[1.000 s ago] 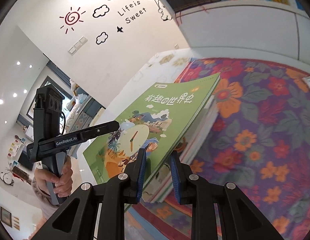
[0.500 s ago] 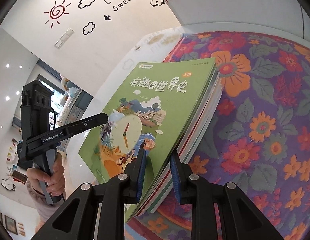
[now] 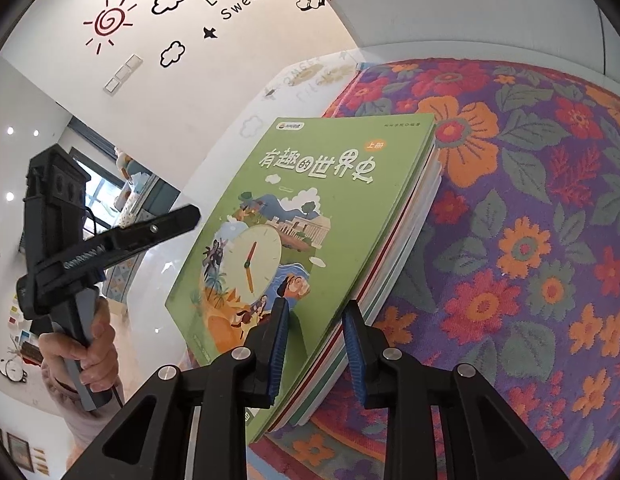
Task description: Organize books
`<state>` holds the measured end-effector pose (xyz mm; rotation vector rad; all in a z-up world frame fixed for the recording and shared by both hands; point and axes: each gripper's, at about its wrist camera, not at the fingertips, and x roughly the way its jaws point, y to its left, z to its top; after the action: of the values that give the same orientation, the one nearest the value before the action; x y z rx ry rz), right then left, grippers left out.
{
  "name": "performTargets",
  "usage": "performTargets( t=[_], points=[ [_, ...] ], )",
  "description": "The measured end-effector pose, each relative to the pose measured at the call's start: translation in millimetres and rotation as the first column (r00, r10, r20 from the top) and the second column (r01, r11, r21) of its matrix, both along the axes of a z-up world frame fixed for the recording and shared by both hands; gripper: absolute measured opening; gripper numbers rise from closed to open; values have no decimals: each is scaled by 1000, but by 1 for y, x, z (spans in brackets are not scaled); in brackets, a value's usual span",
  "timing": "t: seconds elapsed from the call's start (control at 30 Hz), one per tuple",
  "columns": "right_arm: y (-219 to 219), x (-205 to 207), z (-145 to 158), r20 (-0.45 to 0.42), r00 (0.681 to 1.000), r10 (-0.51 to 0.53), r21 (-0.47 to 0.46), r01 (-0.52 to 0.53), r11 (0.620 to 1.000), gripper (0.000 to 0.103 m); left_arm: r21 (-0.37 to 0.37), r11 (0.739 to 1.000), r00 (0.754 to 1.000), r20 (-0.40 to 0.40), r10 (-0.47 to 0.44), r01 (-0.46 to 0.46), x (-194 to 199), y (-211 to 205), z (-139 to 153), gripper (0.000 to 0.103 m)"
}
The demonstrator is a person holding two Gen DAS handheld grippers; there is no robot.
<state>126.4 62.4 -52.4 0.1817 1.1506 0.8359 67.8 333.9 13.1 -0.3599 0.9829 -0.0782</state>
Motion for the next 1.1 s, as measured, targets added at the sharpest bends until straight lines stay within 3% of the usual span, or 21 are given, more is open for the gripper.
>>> performTargets(
  t=[0.23,0.53,0.8,1.1],
  points=[
    [-17,7,-6,-46,999,13,94,-9,996,26,64,998,999,39,3,-6,-3,-30,22,32],
    [-81,9,32,15,999,-40,150,38,988,26,79,991,992,58,-110,105,21,-120,48,32],
    [-199,20,44,22,977,-212,116,208,971,26,15,960,959,25,-281,281,56,-246,34,32],
    [-343,40,38,11,910,-415,120,411,904,27,-12,925,924,-30,-381,381,92,-368,-2,32]
  ],
)
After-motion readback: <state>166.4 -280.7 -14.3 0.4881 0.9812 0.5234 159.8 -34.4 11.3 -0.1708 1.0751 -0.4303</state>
